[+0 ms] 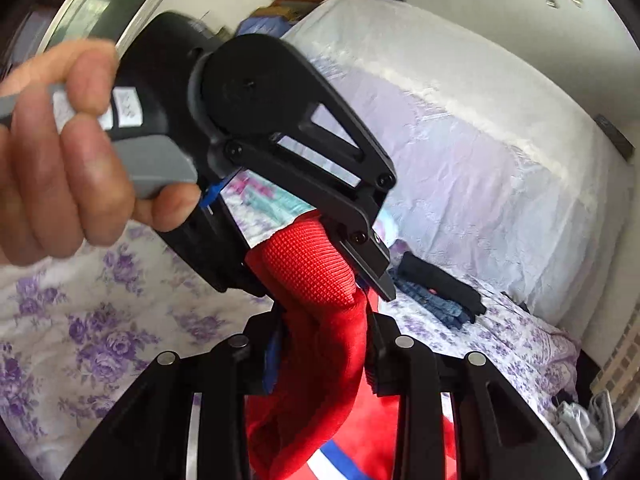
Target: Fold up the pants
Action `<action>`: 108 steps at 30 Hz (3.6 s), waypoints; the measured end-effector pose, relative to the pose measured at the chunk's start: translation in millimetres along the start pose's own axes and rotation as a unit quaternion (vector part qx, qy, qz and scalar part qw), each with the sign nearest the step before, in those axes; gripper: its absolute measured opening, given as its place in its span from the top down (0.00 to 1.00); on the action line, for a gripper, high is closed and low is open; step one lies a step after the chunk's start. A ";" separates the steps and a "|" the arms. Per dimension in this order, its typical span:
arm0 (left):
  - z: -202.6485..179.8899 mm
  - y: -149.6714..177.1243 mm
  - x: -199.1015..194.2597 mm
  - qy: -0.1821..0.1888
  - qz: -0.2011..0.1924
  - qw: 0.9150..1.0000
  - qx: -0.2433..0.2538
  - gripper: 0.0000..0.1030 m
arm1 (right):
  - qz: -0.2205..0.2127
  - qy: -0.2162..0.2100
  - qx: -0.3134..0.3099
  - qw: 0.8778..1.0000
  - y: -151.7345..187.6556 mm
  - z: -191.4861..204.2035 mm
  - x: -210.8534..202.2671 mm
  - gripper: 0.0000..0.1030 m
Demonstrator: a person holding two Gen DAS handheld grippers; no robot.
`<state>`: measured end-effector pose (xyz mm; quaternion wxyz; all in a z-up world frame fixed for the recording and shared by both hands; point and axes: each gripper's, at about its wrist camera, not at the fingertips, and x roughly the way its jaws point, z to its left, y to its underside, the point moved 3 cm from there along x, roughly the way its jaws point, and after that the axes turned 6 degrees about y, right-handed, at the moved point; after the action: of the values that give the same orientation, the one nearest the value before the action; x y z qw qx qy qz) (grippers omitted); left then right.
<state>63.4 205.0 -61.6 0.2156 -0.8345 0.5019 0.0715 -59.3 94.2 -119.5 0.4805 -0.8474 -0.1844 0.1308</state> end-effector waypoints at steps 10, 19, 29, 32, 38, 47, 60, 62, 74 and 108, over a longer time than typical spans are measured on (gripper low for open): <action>-71.0 18.9 130.0 0.003 0.078 0.994 0.075 0.57 | 0.030 0.058 0.208 0.976 67.0 -125.9 -43.3 0.66; -57.5 43.4 255.8 -0.081 0.150 0.983 0.064 0.56 | 0.137 0.015 0.418 0.898 179.7 -210.6 -30.2 0.65; -84.4 54.5 262.1 -0.093 0.121 0.981 0.119 0.14 | 0.154 -0.006 0.510 0.846 226.0 -236.0 -35.3 0.27; -98.5 45.6 231.2 -0.109 0.057 0.979 0.165 0.08 | 0.149 -0.013 0.540 0.828 233.4 -250.7 -37.5 0.25; -75.7 26.2 157.6 -0.160 -0.053 0.971 0.169 0.06 | 0.163 -0.034 0.538 0.826 242.0 -263.4 -16.3 0.61; -50.6 57.1 154.5 -0.231 -0.066 0.943 0.231 0.06 | 0.191 -0.004 0.506 0.841 255.7 -258.1 -24.7 0.57; -58.1 119.6 157.1 -0.203 -0.066 0.920 0.328 0.06 | 0.133 -0.119 0.429 0.885 162.0 -272.8 -18.0 0.56; -59.9 132.4 170.3 -0.185 -0.037 0.921 0.341 0.06 | 0.147 -0.134 0.415 0.888 157.0 -268.9 8.1 0.57; -51.6 156.6 186.5 -0.223 0.019 0.882 0.415 0.05 | 0.253 -0.065 0.458 0.850 218.3 -279.0 1.8 0.84; -88.0 87.0 165.2 -0.160 0.000 0.927 0.338 0.06 | 0.153 -0.105 0.350 0.918 159.5 -263.9 -34.8 0.67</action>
<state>59.5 -1.4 -63.2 0.5627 -0.6893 0.4554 0.0302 44.6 -198.3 -122.5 0.6986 -0.6241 -0.0445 0.3470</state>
